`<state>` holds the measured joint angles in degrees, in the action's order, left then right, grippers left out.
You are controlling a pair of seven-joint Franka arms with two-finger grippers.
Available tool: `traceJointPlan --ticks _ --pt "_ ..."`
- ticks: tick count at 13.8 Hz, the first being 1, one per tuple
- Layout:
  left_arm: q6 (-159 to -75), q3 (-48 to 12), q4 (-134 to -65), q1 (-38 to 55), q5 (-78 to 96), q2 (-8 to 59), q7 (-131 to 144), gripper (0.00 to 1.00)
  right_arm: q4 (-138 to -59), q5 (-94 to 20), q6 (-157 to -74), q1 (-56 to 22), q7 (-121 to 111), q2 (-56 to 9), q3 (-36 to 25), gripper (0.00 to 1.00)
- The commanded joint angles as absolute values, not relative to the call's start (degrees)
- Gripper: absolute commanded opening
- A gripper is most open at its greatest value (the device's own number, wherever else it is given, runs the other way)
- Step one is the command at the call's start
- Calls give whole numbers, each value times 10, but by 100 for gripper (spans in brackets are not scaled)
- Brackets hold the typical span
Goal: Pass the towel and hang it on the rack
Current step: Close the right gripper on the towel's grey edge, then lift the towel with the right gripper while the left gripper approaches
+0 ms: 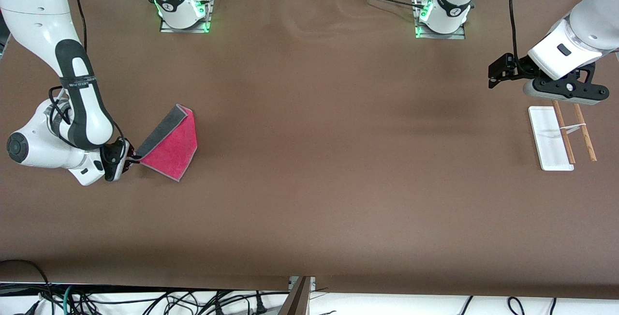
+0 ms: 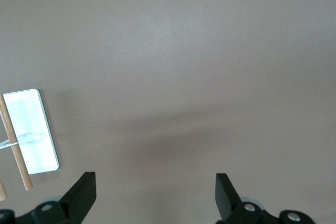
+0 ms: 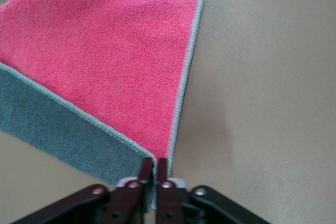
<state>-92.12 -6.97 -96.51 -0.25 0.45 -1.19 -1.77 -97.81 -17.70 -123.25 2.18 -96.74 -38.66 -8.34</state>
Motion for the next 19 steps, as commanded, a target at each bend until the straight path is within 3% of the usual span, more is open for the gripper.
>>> traceJointPlan --ticks 1,9,19 --pt "-920 -72 -959 -7 -5 -10 -32 100 -967 -189 -1223 28 -970 -390 -79 0" --pt "-919 -72 -959 -7 -5 -11 -32 100 -837 -146 -1061 -32 -787 -369 -75 0" --pt "-903 -71 -960 -10 -4 -11 -33 100 -620 -134 -749 -163 -360 -348 -69 0"
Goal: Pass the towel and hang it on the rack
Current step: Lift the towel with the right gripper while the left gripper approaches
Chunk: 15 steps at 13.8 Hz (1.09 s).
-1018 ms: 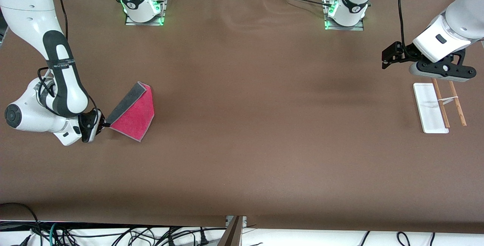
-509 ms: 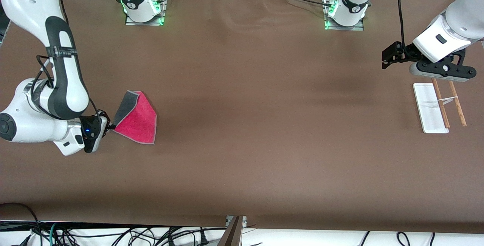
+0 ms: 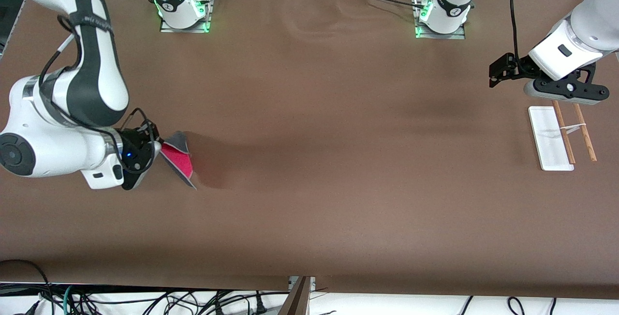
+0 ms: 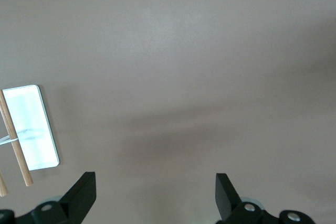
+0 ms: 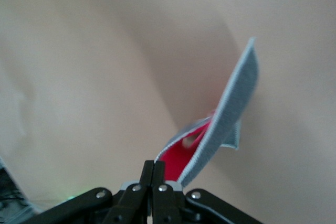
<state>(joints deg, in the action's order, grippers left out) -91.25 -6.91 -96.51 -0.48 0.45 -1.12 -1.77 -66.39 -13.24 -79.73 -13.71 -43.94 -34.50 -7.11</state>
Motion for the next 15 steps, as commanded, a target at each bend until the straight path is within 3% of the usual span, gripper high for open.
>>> traceJointPlan --ticks 1,8,15 --pt "-897 -71 -960 -10 -4 -11 -33 100 -616 -147 -737 -172 -311 -347 -60 0" --pt "-879 -72 -959 -2 1 -9 -34 100 -585 -235 -742 -175 49 -330 72 0" --pt "-819 -71 -956 -10 190 23 -128 100 -584 -307 -859 -174 351 -334 184 0"
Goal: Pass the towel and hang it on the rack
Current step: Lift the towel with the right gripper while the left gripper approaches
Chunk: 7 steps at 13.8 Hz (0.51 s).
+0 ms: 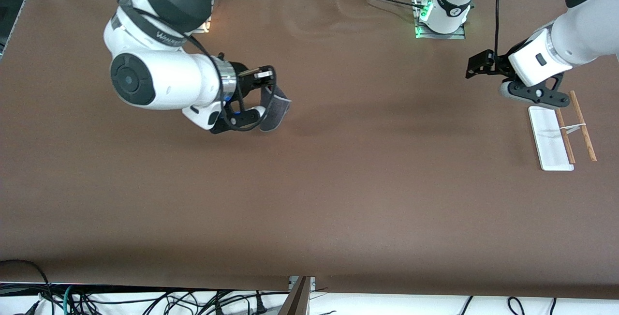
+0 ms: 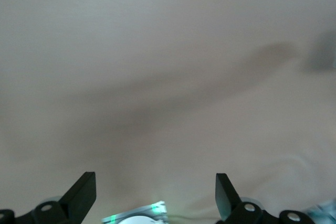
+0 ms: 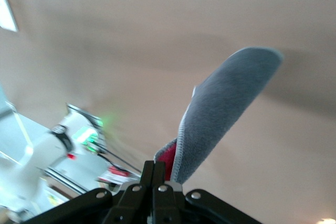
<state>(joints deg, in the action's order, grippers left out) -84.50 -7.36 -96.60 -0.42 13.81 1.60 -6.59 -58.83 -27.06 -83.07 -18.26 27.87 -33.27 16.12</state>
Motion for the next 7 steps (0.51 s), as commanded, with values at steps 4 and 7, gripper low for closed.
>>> traceJointPlan --ticks 4,7 --pt "-818 -71 -966 -10 309 61 -259 100 -584 -372 -932 -177 458 -337 194 0" --pt "-824 -71 -970 -10 383 97 -415 100 -584 -376 -983 -190 526 -345 206 0"
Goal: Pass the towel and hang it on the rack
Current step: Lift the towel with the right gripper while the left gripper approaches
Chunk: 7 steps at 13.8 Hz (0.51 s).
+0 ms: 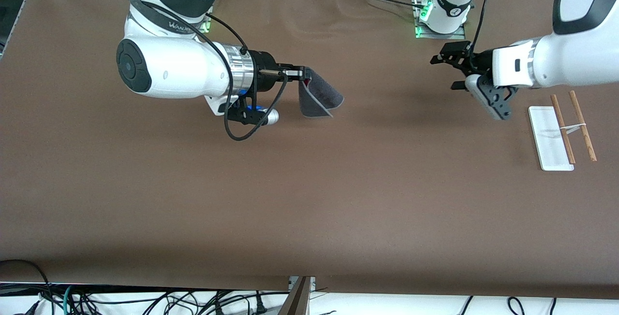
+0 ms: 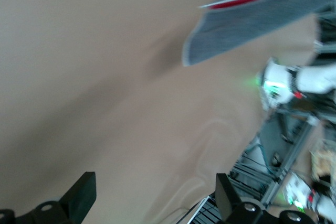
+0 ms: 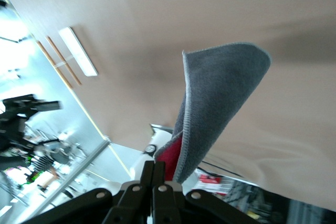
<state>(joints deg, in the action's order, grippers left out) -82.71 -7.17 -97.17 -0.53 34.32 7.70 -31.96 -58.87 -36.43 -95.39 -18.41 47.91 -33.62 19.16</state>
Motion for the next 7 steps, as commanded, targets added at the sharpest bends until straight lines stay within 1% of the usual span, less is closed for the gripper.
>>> traceJointPlan --ticks 1,4,7 --pt "-825 -71 -971 -11 409 110 -473 100 -584 -387 -1004 -191 547 -347 213 0" --pt "-831 -70 -973 -16 479 159 -652 100 -584 -402 -1045 -201 590 -350 215 0" --pt "-887 -72 -976 -11 546 215 -805 100 -584 -402 -1072 -219 612 -352 214 0"
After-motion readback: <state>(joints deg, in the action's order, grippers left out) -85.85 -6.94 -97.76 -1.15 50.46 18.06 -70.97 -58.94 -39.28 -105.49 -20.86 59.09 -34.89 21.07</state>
